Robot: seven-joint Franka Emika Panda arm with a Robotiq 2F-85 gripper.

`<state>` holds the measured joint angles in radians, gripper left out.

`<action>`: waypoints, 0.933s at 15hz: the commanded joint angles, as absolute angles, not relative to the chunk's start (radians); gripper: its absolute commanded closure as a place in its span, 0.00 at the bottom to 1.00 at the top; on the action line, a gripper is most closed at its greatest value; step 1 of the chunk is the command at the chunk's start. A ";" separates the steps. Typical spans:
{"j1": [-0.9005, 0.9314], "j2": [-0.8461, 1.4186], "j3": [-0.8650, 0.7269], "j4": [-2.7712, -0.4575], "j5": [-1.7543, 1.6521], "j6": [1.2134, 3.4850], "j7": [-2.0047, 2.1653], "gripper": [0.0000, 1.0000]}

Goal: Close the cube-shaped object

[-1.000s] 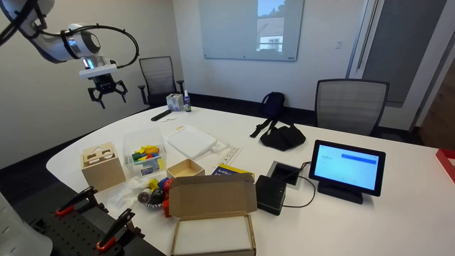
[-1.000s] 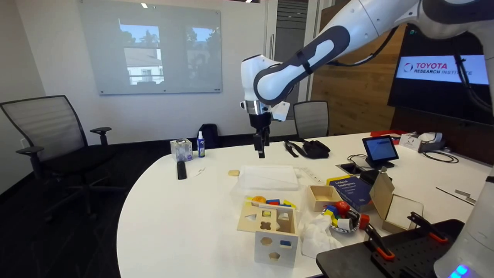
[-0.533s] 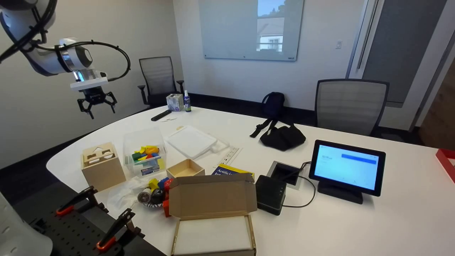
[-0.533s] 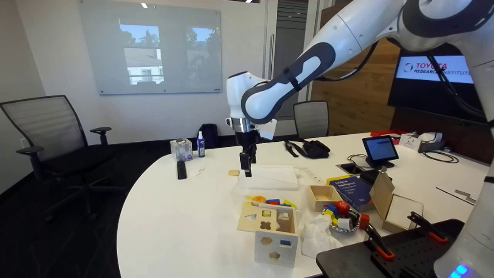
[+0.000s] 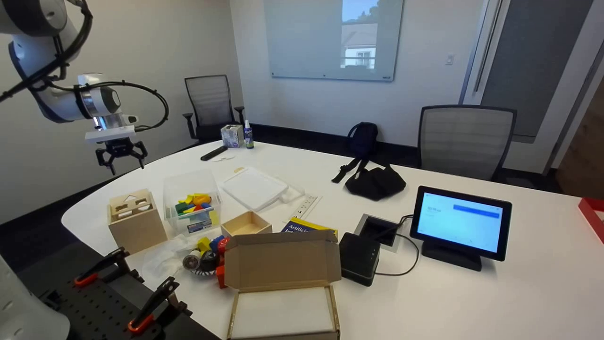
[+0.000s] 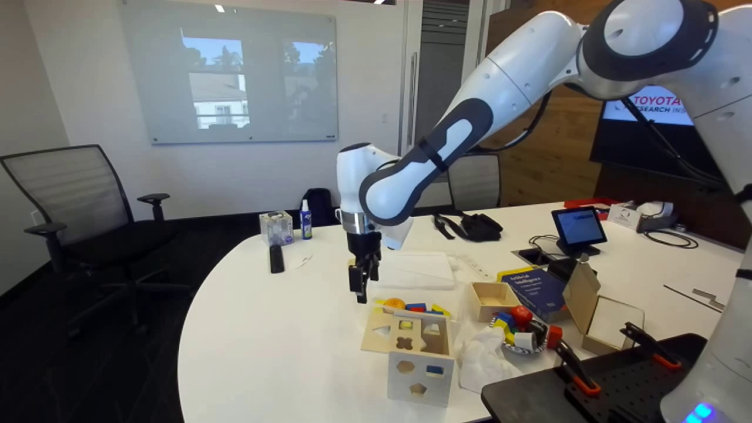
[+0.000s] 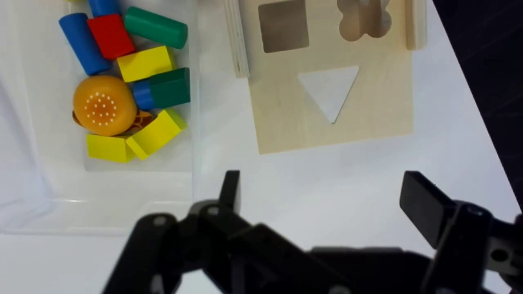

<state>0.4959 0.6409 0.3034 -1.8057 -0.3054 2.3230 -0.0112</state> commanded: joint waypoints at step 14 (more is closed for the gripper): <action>0.482 0.824 0.320 -1.701 -0.278 2.358 -0.240 0.00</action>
